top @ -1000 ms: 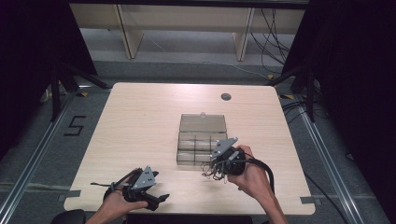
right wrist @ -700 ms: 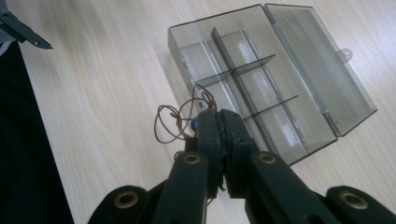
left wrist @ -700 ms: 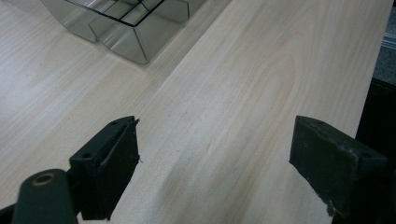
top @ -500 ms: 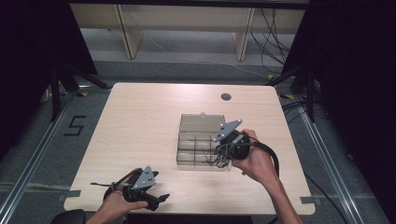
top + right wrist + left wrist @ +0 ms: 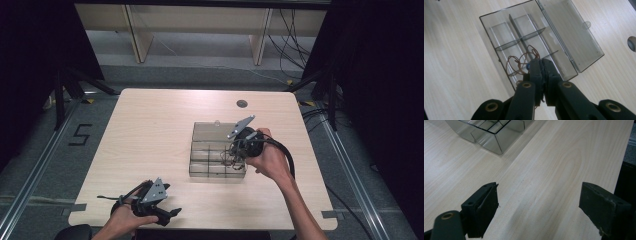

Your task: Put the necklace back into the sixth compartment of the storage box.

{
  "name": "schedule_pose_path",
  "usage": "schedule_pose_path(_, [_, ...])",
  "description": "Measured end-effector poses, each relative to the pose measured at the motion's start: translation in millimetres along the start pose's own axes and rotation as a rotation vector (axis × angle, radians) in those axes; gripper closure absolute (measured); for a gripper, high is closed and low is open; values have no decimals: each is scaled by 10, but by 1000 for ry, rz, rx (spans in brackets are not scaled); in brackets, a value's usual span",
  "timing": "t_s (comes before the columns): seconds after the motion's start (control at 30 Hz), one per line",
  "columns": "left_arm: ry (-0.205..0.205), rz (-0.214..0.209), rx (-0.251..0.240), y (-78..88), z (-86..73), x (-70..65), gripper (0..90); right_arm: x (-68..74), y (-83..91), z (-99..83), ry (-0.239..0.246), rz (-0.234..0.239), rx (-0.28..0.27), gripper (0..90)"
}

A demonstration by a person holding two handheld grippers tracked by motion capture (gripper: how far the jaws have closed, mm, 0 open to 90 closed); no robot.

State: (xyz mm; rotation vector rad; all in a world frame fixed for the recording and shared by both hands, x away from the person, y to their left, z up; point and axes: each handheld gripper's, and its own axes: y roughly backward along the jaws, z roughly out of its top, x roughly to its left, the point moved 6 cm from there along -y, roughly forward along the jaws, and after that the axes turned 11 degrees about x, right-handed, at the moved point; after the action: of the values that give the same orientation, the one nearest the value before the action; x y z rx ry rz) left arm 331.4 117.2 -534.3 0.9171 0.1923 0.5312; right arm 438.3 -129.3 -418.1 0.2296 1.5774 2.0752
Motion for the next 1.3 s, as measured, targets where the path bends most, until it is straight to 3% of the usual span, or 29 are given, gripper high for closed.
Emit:
schedule_pose_path(0.1, [0, 0, 0, 2, 0, 0, 152, -27, -40, 14, -18, 0, 1, 880])
schedule_pose_path(0.17, [3, -3, -4, 1, 2, -3, 152, -75, -101, 30, 1, 15, -2, 880])
schedule_pose_path(0.3, [4, -8, -6, 0, 4, -10, 151, -96, -190, 12, -37, 36, 16, 880])
schedule_pose_path(0.37, [6, -7, -7, 0, 4, -9, 151, -115, -211, 7, -30, 35, 12, 880])
schedule_pose_path(0.63, [2, -1, -2, -2, 1, -1, 152, -146, -305, -120, -70, 51, 46, 880])
schedule_pose_path(0.87, [3, 3, -2, 1, 2, 1, 152, -133, -347, -99, -58, 54, 58, 880])
schedule_pose_path(1.13, [7, -11, -7, 4, 4, -6, 151, -106, -504, 84, -32, 77, 62, 880])
schedule_pose_path(1.3, [7, -10, -5, 10, 3, -4, 151, -129, -556, 67, -49, 82, 70, 880])
